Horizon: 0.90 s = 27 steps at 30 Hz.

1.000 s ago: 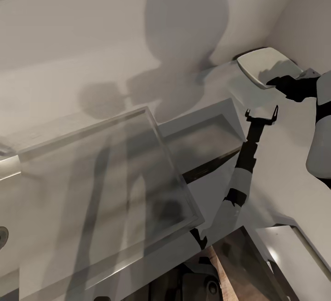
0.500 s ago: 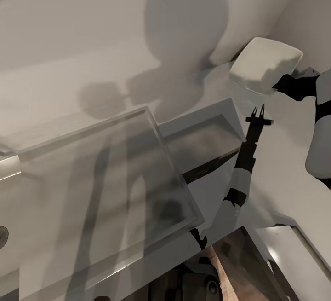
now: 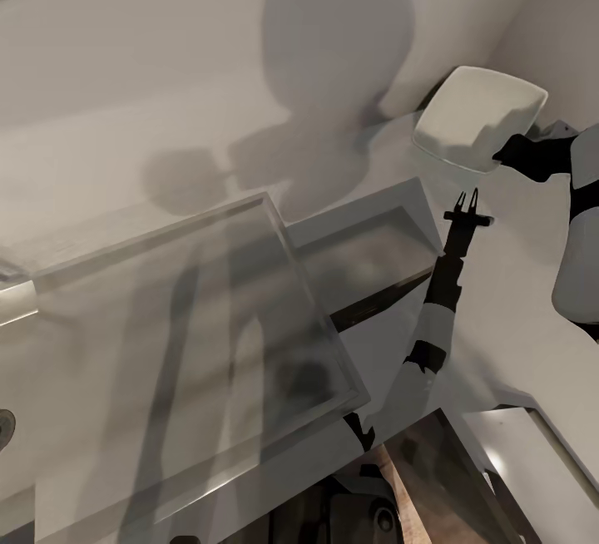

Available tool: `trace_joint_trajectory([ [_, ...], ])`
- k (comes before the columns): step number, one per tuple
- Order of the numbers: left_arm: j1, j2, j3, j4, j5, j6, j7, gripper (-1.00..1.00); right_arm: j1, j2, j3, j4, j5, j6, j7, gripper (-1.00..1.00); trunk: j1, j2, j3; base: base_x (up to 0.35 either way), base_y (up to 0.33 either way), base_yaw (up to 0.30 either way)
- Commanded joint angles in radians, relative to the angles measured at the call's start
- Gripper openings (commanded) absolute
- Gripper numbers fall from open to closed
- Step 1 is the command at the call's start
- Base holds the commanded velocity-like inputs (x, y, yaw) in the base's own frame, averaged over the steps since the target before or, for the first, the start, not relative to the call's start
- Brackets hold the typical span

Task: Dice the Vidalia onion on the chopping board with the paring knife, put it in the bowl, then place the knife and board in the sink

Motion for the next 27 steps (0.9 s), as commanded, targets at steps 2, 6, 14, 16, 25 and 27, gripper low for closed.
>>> trace_joint_trajectory([
  [2,0.0,0.001,-0.009,-0.002,0.009,-0.001,0.004,1.0,-0.001,0.0,-0.002,-0.001,-0.003,0.004,0.0,-1.0,0.001,-0.002,-0.001,0.0,0.0,0.0],
  [6,0.001,0.001,-0.009,-0.002,0.009,-0.001,0.004,1.0,-0.001,0.0,-0.001,-0.009,-0.003,0.005,0.001,-1.0,0.001,-0.002,-0.001,0.0,0.0,0.0],
  [14,0.001,0.001,-0.009,-0.002,0.009,-0.001,0.002,1.0,-0.001,0.001,0.0,-0.021,-0.007,0.008,0.002,-1.0,0.001,-0.002,-0.001,0.0,0.0,0.0],
  [16,0.001,0.001,-0.009,-0.002,0.009,-0.001,0.002,1.0,-0.001,0.003,0.0,-0.021,-0.007,0.008,0.003,-1.0,0.001,-0.002,-0.001,0.0,0.0,0.0],
  [25,0.0,0.001,-0.009,-0.002,0.009,-0.001,0.002,1.0,-0.001,0.02,0.0,-0.023,-0.008,0.009,0.003,-1.0,0.001,-0.002,0.01,0.0,0.0,-0.074],
  [27,0.001,0.002,-0.009,-0.002,0.009,-0.001,0.002,1.0,-0.001,0.025,0.0,-0.023,-0.008,0.008,0.003,-1.0,0.001,-0.002,0.013,-0.026,0.0,-0.111],
])
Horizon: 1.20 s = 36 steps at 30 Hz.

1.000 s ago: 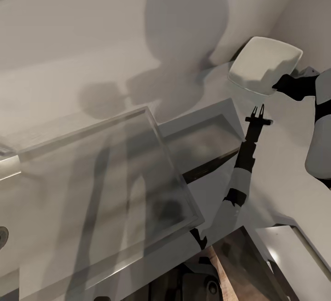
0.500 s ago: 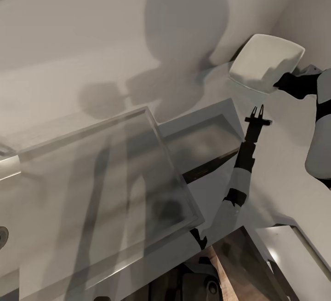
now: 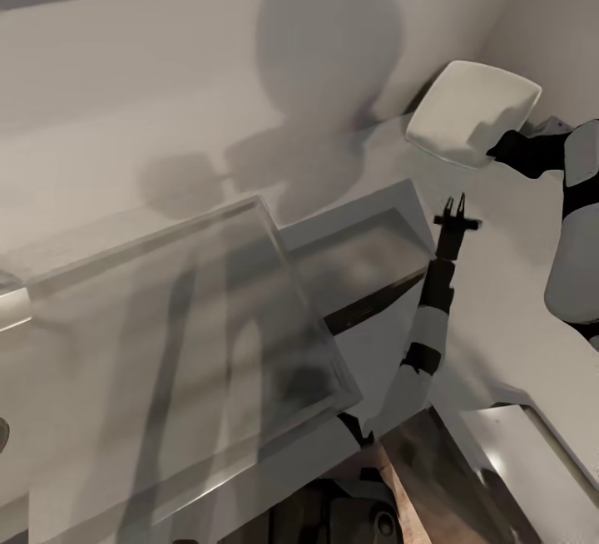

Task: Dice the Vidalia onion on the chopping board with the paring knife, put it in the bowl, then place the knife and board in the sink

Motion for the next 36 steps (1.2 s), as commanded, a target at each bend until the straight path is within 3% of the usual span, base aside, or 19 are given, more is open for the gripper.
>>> trace_joint_trajectory([
  [1,0.0,0.001,-0.009,-0.002,0.009,-0.001,0.004,1.0,-0.001,0.002,-0.003,0.0,-0.005,0.003,0.0,-1.0,0.001,-0.002,0.0,-0.081,0.005,-0.112],
  [24,0.001,0.003,-0.009,0.0,0.009,-0.001,0.002,1.0,-0.001,0.057,0.0,-0.001,0.001,0.001,-0.003,-1.0,0.001,-0.002,0.034,-0.226,0.141,-0.113],
  [28,0.001,0.003,-0.009,0.0,0.009,-0.001,0.002,1.0,-0.001,0.066,0.021,-0.002,0.001,0.001,-0.003,-1.0,0.001,-0.002,0.039,-0.216,0.146,-0.113],
  [36,0.001,0.003,-0.007,-0.002,0.009,-0.001,0.002,1.0,-0.001,0.113,0.124,-0.105,0.003,0.003,-0.007,-1.0,0.001,-0.002,0.051,-0.048,0.017,-0.113],
])
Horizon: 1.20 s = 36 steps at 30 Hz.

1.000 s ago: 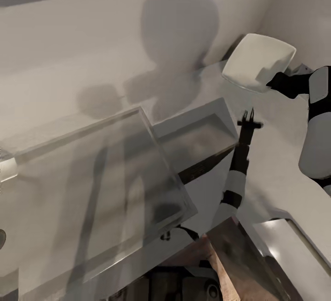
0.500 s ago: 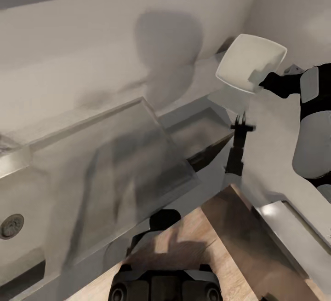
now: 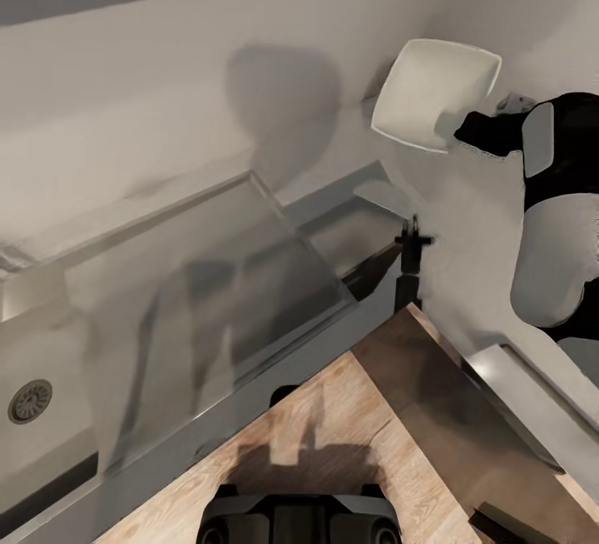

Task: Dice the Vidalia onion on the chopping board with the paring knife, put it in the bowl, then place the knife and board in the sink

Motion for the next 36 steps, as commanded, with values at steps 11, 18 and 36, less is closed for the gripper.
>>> trace_joint_trajectory([
  [11,0.001,0.002,-0.008,-0.002,0.01,-0.001,0.005,1.0,-0.001,0.015,0.021,-0.024,0.0,0.006,0.0,-1.0,0.001,-0.002,0.01,-0.032,0.01,-0.072],
  [18,0.001,0.003,-0.008,-0.001,0.01,-0.001,0.006,1.0,-0.001,0.03,0.022,-0.023,0.001,0.006,0.0,-1.0,0.001,-0.002,0.014,-0.251,0.143,0.115],
  [36,0.001,0.004,-0.008,-0.001,0.01,-0.001,0.007,1.0,-0.001,0.07,0.021,-0.022,0.002,0.006,0.0,-1.0,0.001,-0.002,0.033,-0.275,0.183,0.228],
])
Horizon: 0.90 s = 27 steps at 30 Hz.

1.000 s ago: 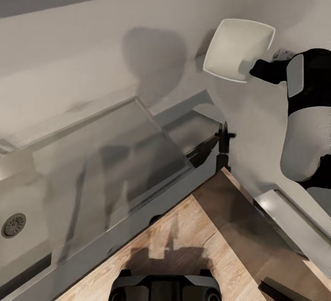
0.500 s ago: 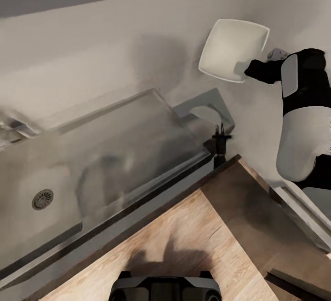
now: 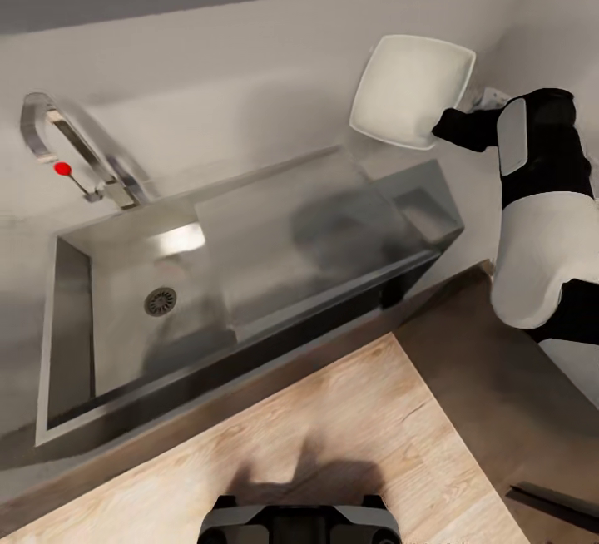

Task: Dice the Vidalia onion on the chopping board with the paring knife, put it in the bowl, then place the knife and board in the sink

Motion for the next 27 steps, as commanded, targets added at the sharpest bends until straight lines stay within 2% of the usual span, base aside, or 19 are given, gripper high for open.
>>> trace_joint_trajectory([
  [1,0.0,0.001,-0.009,-0.001,0.009,-0.001,0.004,1.0,0.0,0.002,-0.002,0.0,-0.006,0.004,0.0,-1.0,0.0,-0.002,0.0,-0.275,0.187,0.231],
  [10,0.001,0.001,-0.009,0.004,0.009,-0.001,0.002,1.0,0.004,0.005,-0.002,0.006,-0.004,0.004,-0.001,-1.0,0.0,-0.002,0.01,-0.275,0.171,0.231],
  [13,0.0,0.001,-0.009,0.005,0.009,-0.001,0.002,1.0,0.005,0.013,-0.002,0.008,0.019,0.004,-0.001,-1.0,0.0,-0.002,0.012,-0.275,0.158,0.23],
  [15,0.0,0.001,-0.009,0.005,0.009,-0.001,0.002,1.0,0.006,0.029,-0.002,0.009,0.056,0.004,-0.001,-1.0,0.0,-0.002,0.014,-0.275,0.158,0.229],
  [17,0.0,0.001,-0.009,0.005,0.009,-0.001,0.002,1.0,0.007,0.055,-0.002,0.009,0.121,0.004,-0.001,-1.0,0.0,-0.002,0.016,-0.275,0.157,0.228],
  [19,0.001,0.001,-0.009,0.005,0.009,-0.001,0.002,1.0,0.008,0.074,-0.003,0.009,0.164,0.004,-0.001,-1.0,0.0,-0.002,0.017,-0.275,0.157,0.228],
  [23,0.0,0.001,-0.009,0.005,0.009,-0.001,0.002,1.0,0.008,0.088,-0.003,0.013,0.19,0.008,0.0,-1.0,0.0,-0.002,0.02,-0.275,0.157,0.228],
  [27,0.0,0.001,-0.009,0.005,0.009,-0.001,0.002,1.0,0.009,0.09,-0.003,0.015,0.193,0.053,0.002,-1.0,0.0,-0.002,0.023,-0.275,0.157,0.226],
])
